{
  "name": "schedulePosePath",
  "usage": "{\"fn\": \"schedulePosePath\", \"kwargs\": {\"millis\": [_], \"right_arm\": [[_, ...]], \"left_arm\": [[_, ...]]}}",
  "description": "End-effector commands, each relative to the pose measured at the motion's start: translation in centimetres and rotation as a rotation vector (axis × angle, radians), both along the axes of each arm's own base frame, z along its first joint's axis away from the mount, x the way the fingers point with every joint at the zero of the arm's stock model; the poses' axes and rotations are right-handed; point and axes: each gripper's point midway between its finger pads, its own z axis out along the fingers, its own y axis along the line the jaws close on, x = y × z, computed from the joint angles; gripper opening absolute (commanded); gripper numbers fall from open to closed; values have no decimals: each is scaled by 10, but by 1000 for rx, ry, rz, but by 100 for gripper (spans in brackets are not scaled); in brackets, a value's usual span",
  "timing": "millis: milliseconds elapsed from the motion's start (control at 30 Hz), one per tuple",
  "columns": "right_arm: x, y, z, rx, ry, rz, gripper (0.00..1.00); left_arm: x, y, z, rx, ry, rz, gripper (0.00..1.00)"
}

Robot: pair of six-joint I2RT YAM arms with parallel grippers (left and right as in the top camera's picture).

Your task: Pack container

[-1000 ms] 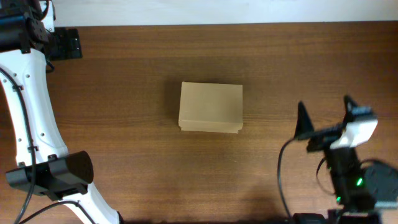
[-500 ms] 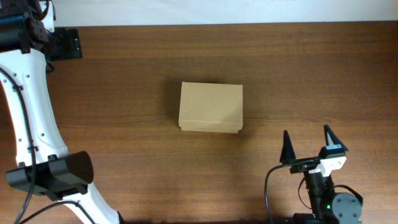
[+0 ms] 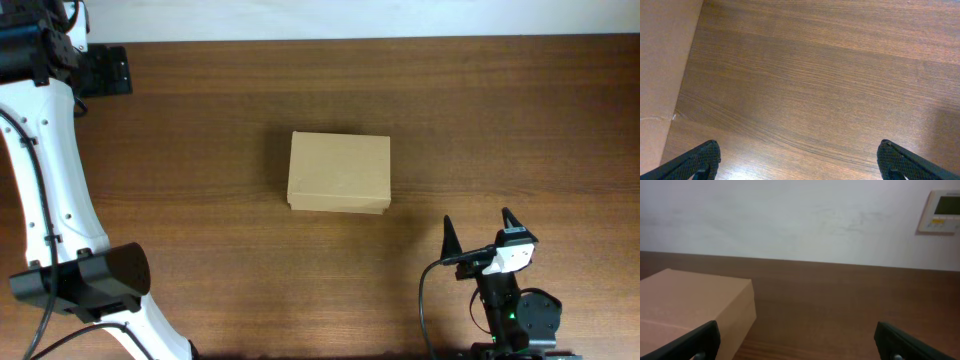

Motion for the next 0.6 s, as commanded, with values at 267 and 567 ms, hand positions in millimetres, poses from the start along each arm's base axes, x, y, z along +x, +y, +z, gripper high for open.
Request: {"fn": "schedulePosePath", "kwargs": {"millis": [267,567], "right_arm": [[1,5,-15,4,13,28,99],[1,5,-15,4,14,28,99]], "left_arm": [[-1,0,9,-1,-26,0,100],[-1,0,9,-1,-26,0,100]]}}
